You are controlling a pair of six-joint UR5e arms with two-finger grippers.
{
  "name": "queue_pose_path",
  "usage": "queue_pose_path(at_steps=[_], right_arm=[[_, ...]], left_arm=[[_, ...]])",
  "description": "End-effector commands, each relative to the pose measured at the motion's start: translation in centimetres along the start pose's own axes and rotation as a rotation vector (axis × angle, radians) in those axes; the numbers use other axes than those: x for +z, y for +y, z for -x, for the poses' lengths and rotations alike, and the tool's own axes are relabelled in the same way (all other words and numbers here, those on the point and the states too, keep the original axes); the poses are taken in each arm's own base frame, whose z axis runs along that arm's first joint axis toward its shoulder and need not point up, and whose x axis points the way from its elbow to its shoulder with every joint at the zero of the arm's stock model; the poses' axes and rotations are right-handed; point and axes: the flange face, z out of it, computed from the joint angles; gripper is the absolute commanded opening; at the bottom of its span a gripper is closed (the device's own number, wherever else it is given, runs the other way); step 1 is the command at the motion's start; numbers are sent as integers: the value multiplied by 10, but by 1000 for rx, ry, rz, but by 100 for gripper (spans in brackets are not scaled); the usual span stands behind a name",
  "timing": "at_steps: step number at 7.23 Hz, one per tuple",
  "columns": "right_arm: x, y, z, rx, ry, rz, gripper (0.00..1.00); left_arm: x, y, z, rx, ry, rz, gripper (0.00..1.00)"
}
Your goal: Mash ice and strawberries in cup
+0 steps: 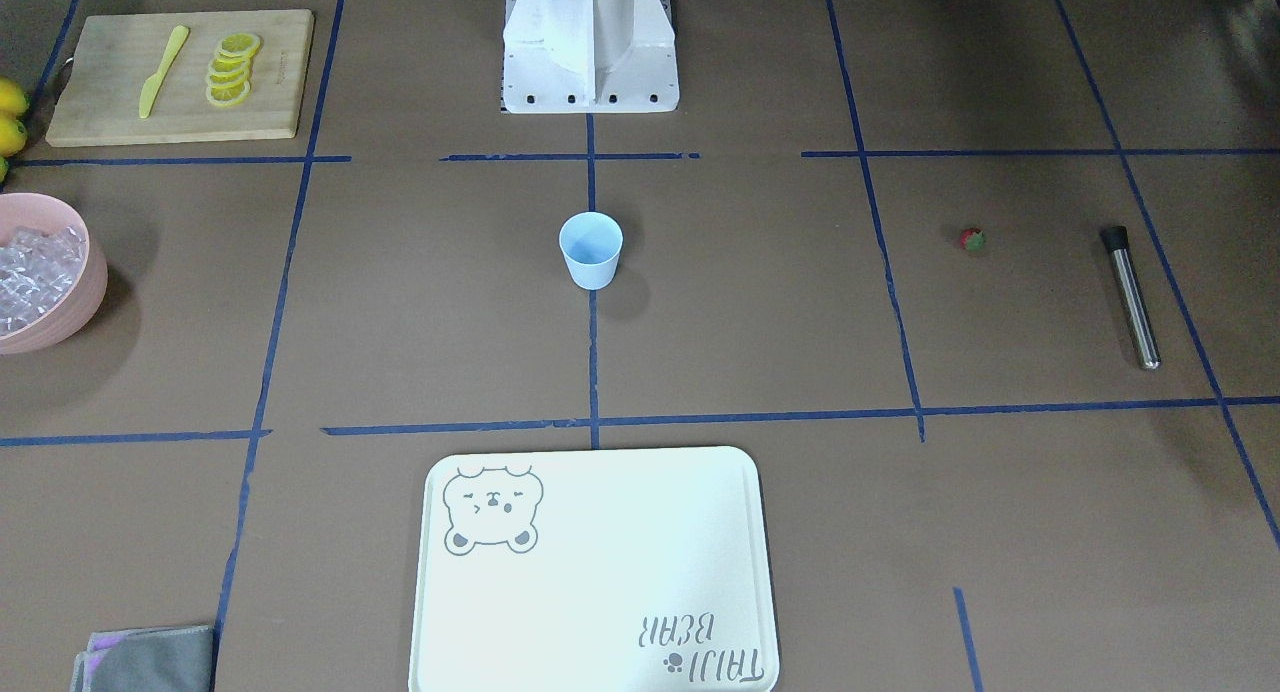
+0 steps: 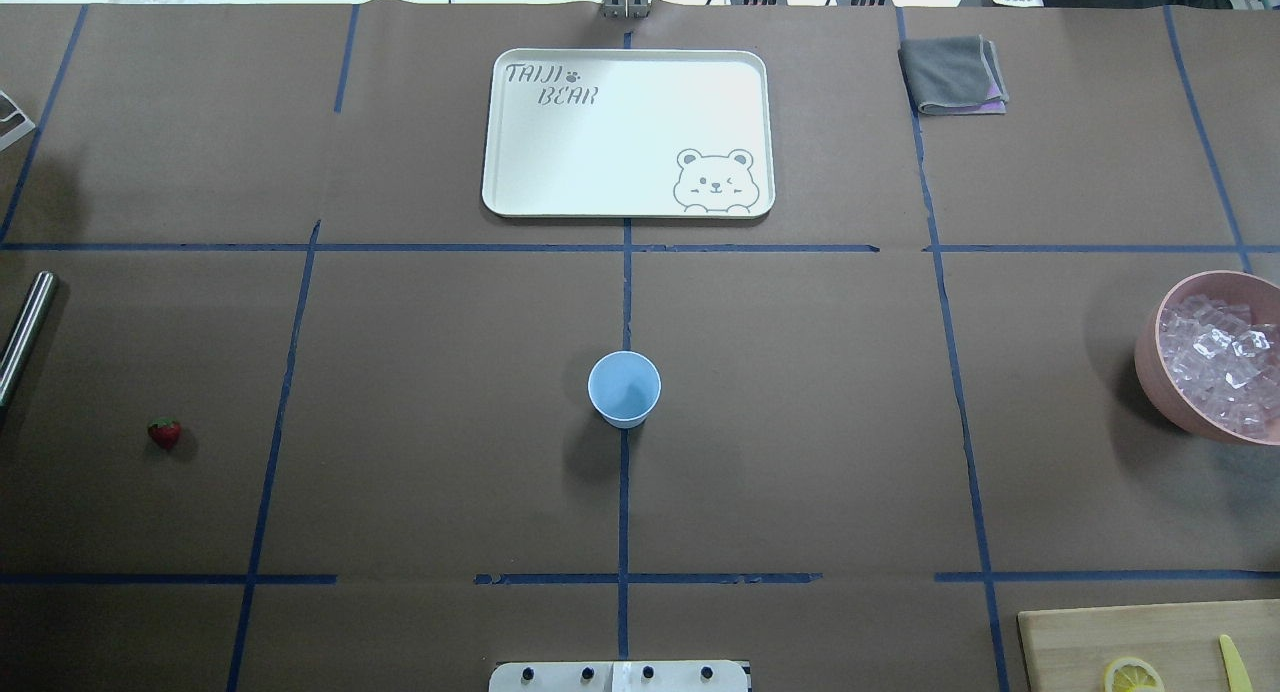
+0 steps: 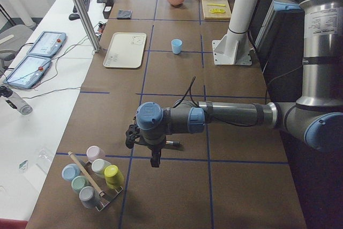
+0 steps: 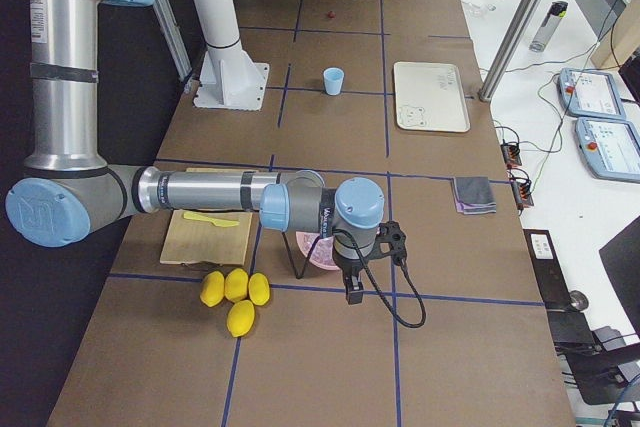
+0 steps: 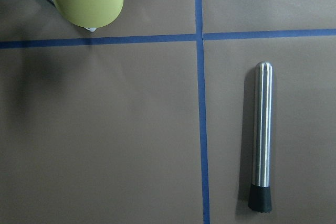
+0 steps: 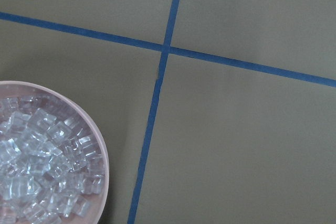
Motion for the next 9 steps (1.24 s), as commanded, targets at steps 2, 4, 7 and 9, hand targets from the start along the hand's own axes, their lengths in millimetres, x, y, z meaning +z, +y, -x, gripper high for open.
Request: queue_pose_path(at_steps=[2,4,7,9], right_arm=[[-2,-4,5,-14,1,-5,100],[6,-27,38,-150,11,-65,100],[12,-56,96,-266,-12,-143,99],[39,-61,141,-412,-52,-153,99]], left_arm=[[0,0,0,3,-2,-2,100],[0,-1,-1,6,0,-4,100],[0,-2,-2,4,1,-4,100],[1,-2,-3,4,1,-2,100]])
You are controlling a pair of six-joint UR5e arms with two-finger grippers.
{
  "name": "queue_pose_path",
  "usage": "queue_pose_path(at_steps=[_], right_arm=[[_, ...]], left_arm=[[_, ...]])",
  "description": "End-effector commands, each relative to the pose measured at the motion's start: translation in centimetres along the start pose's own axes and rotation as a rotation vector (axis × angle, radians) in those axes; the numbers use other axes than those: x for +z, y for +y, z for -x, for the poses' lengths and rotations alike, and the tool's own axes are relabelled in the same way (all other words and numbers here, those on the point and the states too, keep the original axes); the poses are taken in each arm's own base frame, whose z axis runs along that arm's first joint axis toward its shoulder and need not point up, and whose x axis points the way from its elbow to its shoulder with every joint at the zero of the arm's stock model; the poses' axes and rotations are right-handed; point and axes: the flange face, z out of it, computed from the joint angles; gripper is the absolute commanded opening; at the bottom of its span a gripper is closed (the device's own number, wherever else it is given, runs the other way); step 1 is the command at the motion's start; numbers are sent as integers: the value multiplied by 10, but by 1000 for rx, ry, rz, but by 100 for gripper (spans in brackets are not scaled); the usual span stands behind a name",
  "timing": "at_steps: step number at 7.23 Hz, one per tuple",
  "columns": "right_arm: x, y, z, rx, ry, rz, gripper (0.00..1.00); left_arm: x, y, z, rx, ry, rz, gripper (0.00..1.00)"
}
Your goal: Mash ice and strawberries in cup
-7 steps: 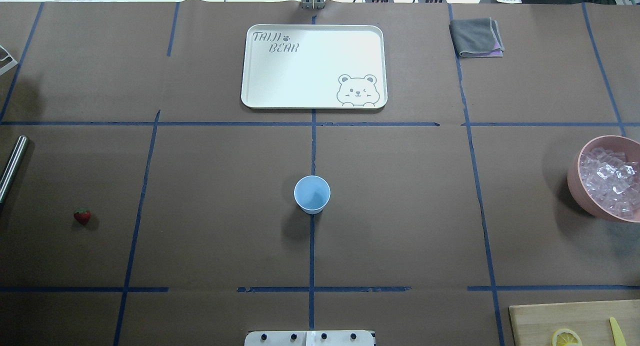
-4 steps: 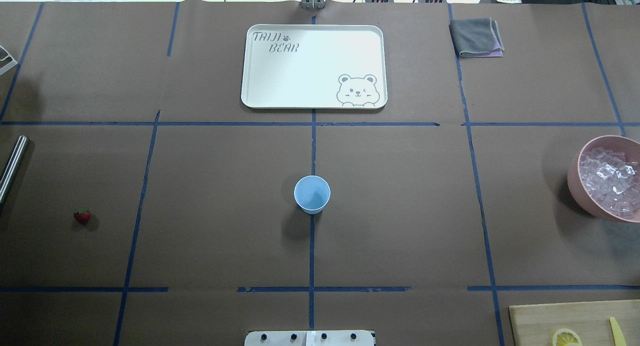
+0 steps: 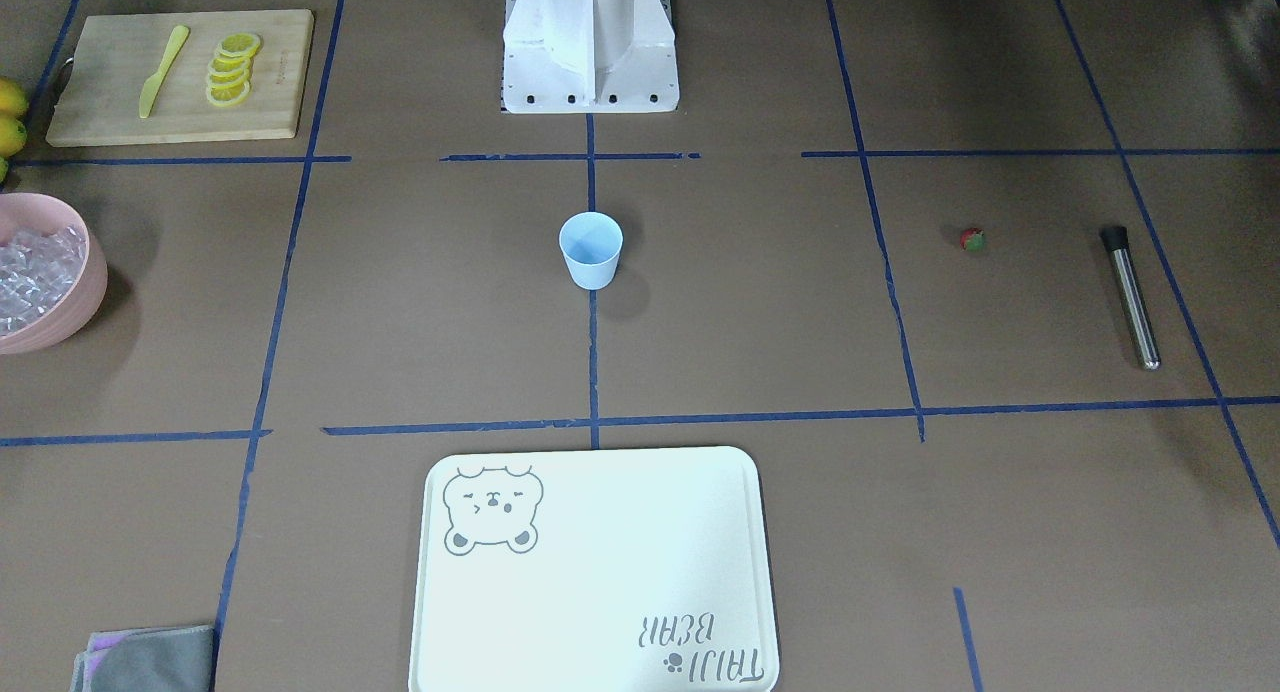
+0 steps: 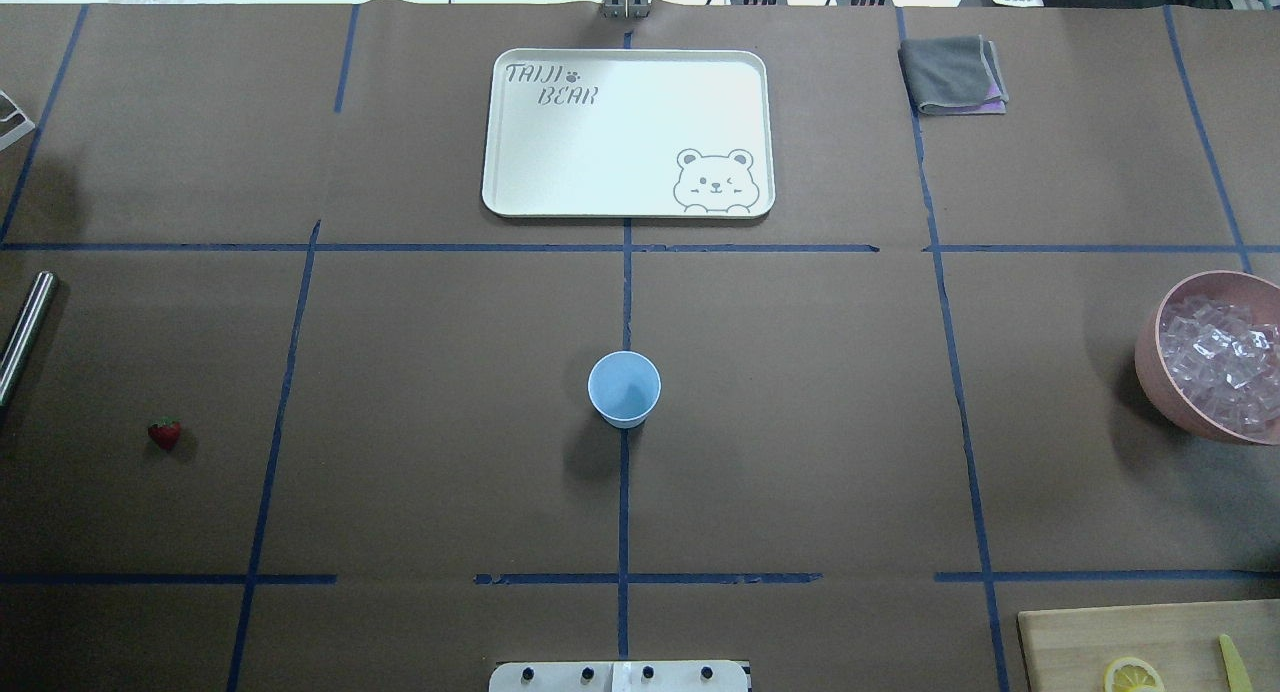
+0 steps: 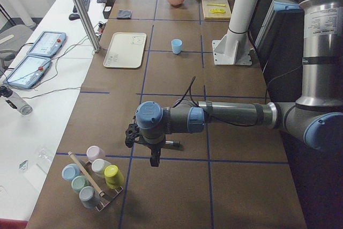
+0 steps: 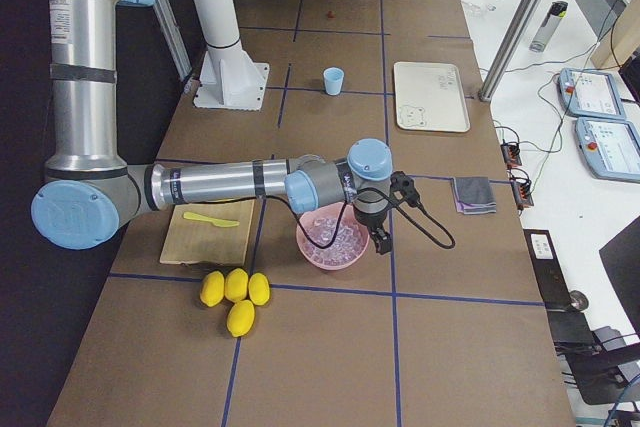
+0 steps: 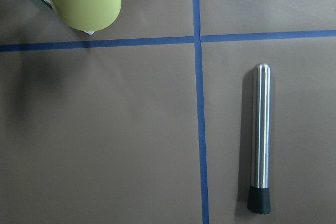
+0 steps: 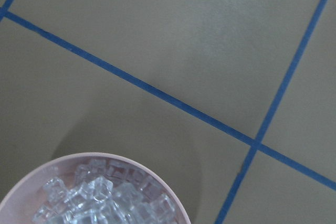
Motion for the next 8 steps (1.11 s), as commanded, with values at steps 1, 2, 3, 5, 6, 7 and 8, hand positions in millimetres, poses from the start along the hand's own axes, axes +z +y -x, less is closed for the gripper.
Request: queue_pose_path(at_steps=[1,2,3,5,6,7,8], right_arm=[[38,-4,45,-145,-63,-1,99],[50,-2,57,-172,-81,11,99],[61,9,60,-176,-91,38,98],[74,18,68,-182,-105,72,95],[78,25,68,-185,-108,83,94],[82,27,68,-186,-111,92,94],[84,33,67,-186,-112,101,92]], left_arm=[[1,0,0,0,0,1,100],[3,0,2,-4,0,4,100],[6,1,5,-5,1,10,100],[6,1,5,-6,1,10,100],[7,1,6,-7,1,12,100],[7,1,6,-8,1,13,100],[7,1,6,-6,1,13,100]])
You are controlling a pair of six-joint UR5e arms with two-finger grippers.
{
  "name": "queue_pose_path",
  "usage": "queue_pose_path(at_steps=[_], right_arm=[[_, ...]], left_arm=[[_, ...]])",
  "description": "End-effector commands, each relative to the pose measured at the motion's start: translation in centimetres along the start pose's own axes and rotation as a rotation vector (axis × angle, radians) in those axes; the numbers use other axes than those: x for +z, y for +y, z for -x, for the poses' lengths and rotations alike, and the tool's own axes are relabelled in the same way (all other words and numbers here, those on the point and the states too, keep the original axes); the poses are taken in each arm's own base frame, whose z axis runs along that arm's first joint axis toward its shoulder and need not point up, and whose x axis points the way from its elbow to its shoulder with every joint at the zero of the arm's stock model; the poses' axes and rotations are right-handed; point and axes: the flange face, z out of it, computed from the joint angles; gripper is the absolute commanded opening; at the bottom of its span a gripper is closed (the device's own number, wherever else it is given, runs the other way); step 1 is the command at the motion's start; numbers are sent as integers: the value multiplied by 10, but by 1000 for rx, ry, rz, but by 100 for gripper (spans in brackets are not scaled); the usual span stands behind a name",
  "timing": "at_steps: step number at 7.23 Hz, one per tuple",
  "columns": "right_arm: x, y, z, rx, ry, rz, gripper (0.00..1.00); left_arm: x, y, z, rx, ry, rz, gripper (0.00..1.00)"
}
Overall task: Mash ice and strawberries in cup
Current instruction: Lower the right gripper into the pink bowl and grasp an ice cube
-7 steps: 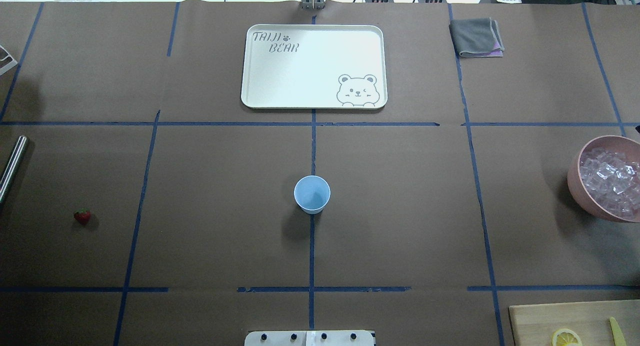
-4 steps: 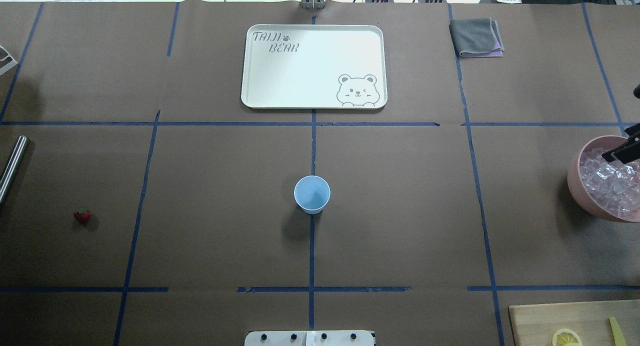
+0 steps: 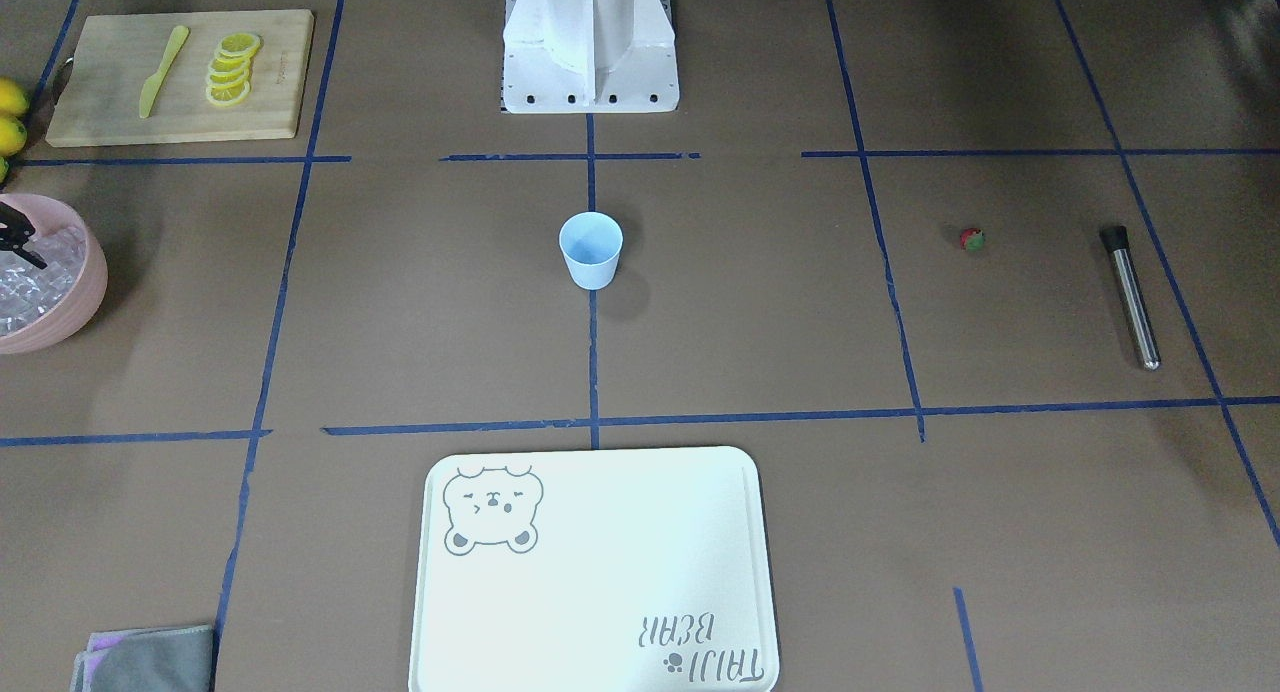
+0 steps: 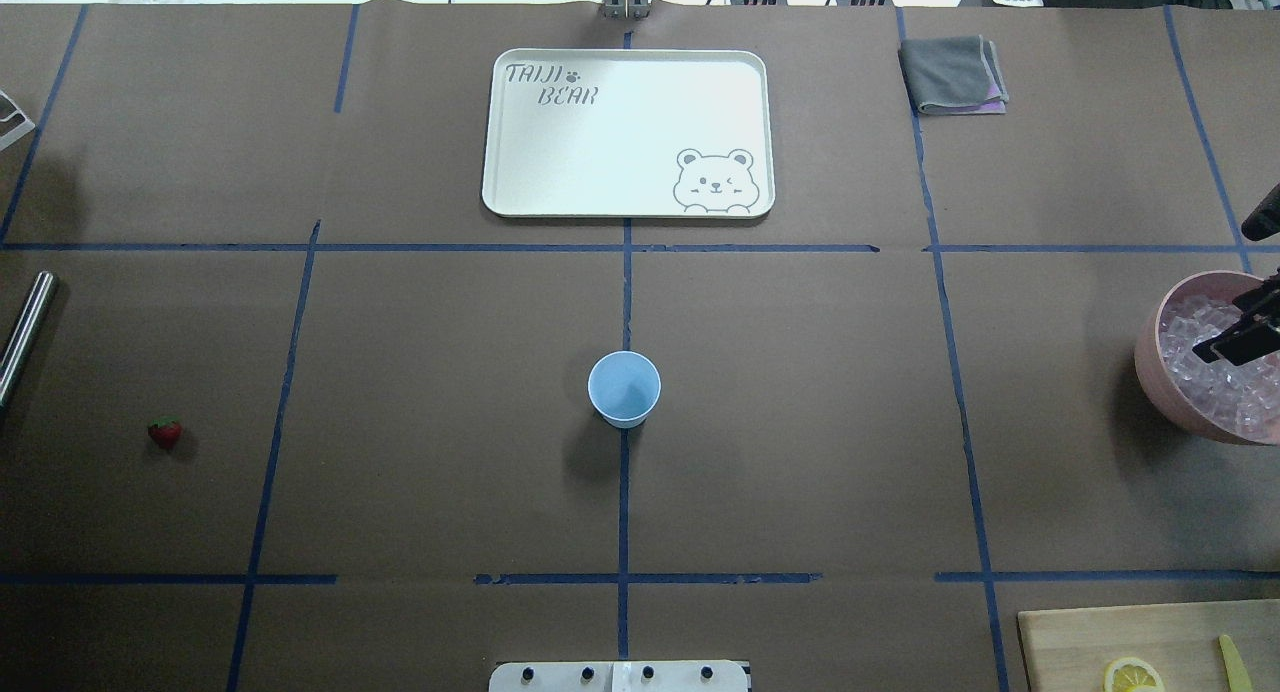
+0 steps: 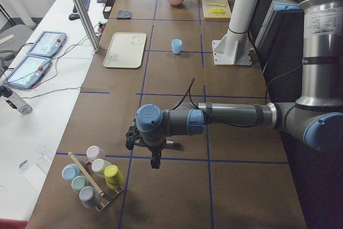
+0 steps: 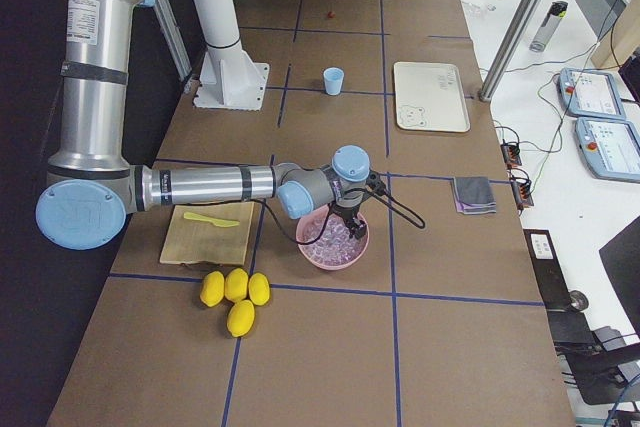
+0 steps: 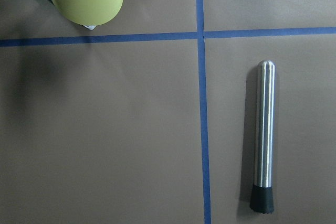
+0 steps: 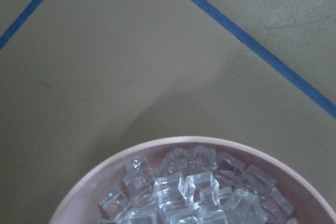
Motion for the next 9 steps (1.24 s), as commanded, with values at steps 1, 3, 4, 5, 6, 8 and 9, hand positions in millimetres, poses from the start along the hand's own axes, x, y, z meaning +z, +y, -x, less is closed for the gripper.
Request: queue_pose_path(at_steps=[1,3,4,5,6,8,9], right_arm=[[5,7,0,-5,-4,13,57],[3,1,2,-13,-7,8,2],[3,0,2,-14,-8,7,0],[-1,-2,4,-20,-7,-1,0],[-3,-4,5,-19,-14,-7,0],[-37,0,-12,222,-52,-31,0],[-62,-25,-24,331,-33,-74,0]], left_arm=[[0,0,0,-1,0,2,100],[1,0,1,-2,0,3,100],[1,0,1,-2,0,3,100],[0,0,0,1,0,1,100],[0,0,0,2,0,1,100],[0,0,0,1,2,2,100],[0,0,0,1,2,2,100]])
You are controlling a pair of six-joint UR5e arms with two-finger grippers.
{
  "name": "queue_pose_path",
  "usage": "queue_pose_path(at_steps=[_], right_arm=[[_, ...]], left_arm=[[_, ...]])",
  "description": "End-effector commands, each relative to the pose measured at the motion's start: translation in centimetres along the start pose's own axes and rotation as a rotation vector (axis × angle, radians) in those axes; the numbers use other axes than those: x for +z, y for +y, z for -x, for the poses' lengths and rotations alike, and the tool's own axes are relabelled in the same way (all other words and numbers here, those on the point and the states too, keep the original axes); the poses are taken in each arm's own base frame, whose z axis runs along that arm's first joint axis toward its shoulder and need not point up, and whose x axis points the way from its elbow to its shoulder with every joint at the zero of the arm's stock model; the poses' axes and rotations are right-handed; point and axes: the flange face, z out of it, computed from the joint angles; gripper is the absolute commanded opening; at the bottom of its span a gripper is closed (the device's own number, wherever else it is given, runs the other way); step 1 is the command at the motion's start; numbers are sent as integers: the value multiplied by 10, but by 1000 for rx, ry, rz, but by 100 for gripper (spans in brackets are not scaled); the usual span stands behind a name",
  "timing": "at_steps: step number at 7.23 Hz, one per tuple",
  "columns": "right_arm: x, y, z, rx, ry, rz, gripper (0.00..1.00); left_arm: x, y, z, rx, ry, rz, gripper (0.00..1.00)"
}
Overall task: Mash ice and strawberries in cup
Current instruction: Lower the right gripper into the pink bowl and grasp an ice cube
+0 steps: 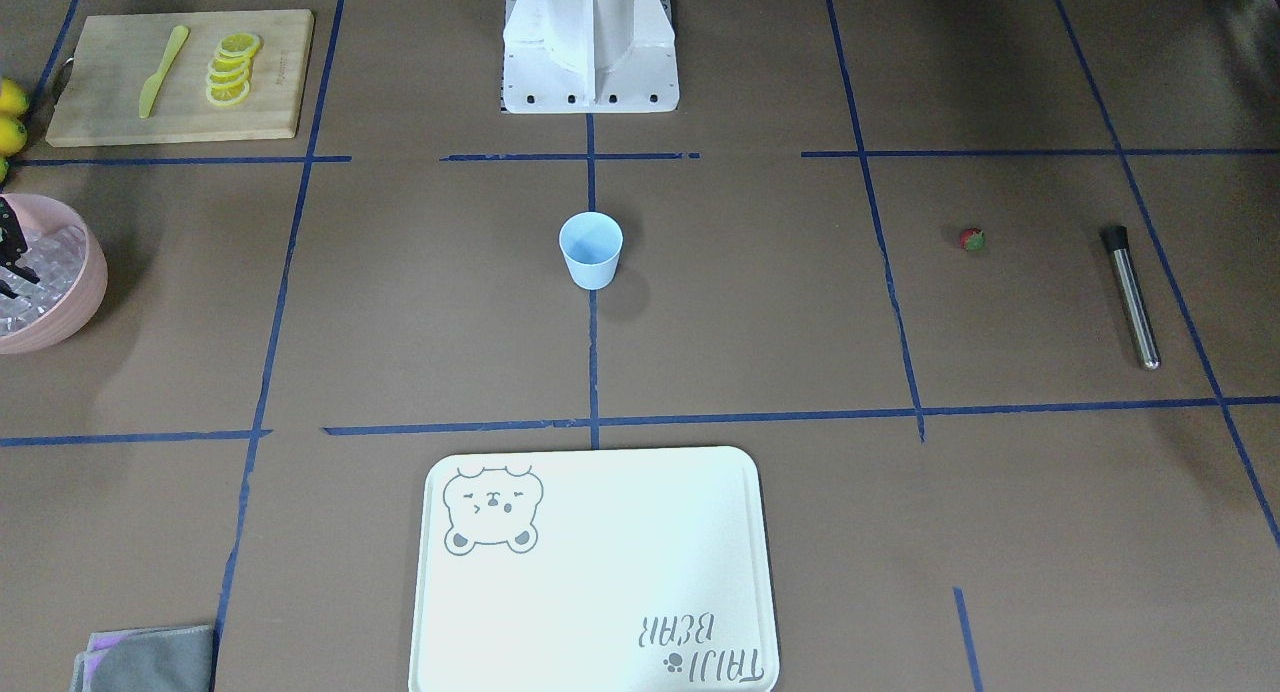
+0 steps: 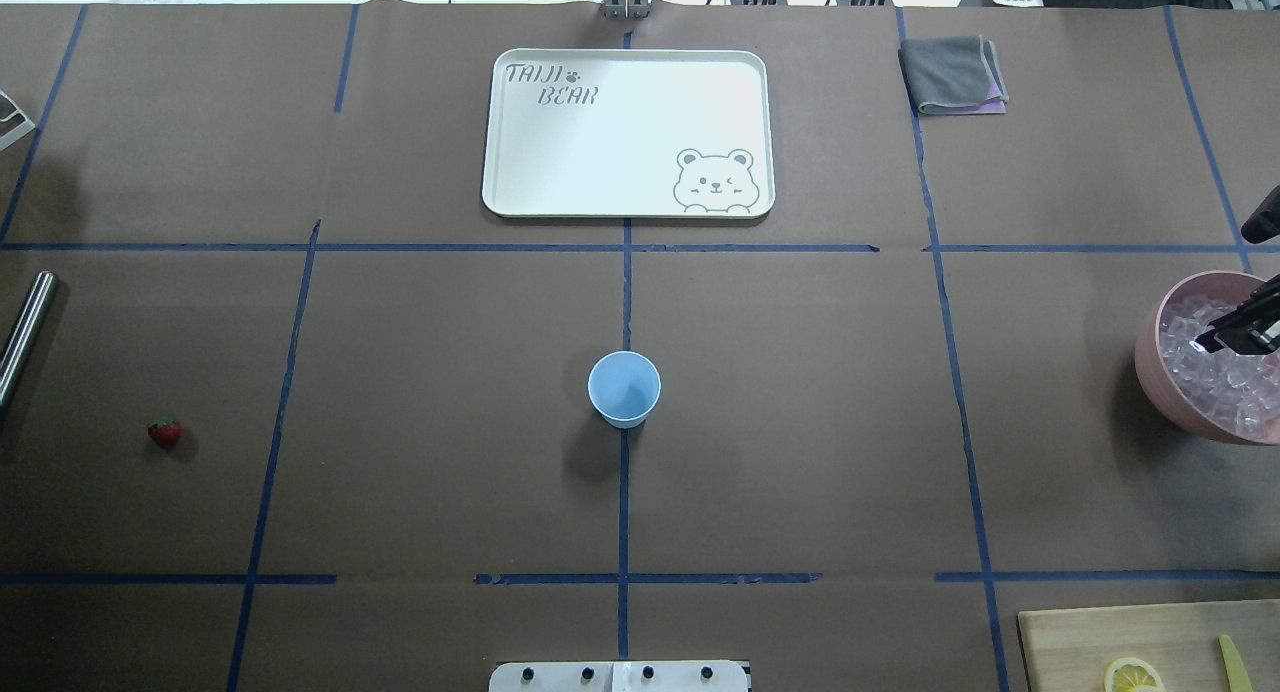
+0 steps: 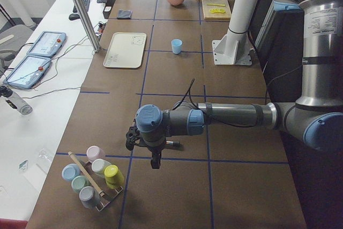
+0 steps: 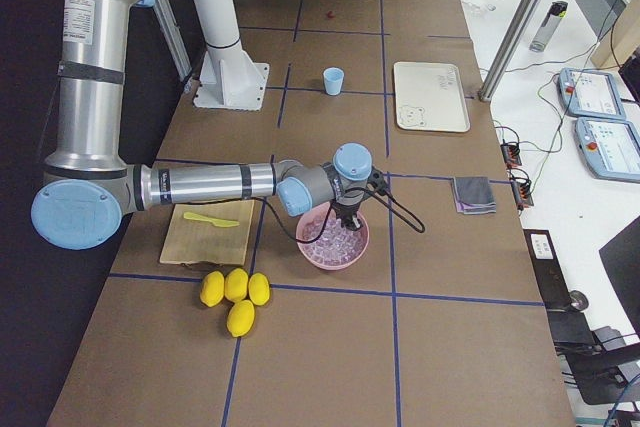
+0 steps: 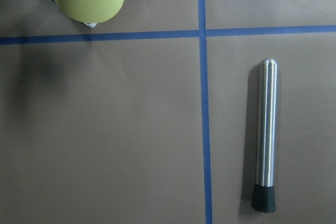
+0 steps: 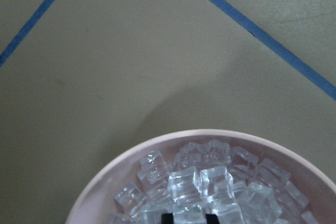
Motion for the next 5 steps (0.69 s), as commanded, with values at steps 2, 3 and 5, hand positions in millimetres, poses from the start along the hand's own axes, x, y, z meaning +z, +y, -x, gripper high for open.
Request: queue_pose_path(at_steps=[2,3,5], right_arm=[[-63,-87,15,265,34,-59,0],[-73,-94,32,316,34,-76,0],[-77,-132,111,392,45,-99,0]], left_arm=[[-1,0,-1,1,2,-1,100],[-1,0,-1,1,0,-1,100],[-1,-1,-1,2,0,-2,100]])
